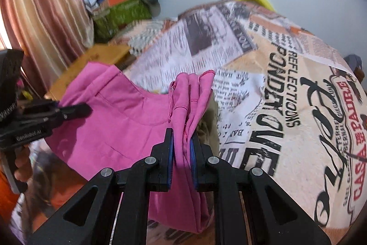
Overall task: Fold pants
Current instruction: 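Lift the pinched leg with both grippers and fold it over the pants, then open both grippers and release the folded pink pants onto the bed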
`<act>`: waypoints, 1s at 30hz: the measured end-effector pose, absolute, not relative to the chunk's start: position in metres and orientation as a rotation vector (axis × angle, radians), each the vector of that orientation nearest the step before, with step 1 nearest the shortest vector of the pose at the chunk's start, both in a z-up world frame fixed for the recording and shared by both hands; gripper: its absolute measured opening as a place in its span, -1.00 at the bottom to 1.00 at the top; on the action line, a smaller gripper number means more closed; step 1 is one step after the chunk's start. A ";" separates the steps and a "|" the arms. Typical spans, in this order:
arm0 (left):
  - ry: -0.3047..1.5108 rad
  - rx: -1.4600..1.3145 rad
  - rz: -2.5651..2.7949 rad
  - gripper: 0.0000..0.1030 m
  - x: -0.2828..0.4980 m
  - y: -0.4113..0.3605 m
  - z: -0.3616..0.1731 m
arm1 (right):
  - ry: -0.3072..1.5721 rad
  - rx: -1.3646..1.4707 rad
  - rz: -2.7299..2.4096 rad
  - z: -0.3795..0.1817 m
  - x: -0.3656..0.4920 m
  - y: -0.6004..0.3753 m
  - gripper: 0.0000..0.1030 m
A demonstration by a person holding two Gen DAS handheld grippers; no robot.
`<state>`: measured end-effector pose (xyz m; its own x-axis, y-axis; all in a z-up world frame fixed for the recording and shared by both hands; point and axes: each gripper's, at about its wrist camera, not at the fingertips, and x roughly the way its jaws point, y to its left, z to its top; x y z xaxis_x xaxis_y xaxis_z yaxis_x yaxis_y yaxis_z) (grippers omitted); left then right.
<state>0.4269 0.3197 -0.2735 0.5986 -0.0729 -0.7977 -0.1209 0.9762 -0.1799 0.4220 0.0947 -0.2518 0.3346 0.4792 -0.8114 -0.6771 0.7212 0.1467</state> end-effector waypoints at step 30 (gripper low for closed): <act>1.043 -0.236 0.166 -0.49 0.388 0.356 -0.301 | 1.014 -0.322 0.727 -0.241 0.407 0.066 -0.40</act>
<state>0.3876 0.3560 -0.3010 0.4947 0.0239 -0.8687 -0.2472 0.9622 -0.1143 0.4068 0.0657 -0.2406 0.3238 0.3997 -0.8576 -0.6835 0.7256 0.0801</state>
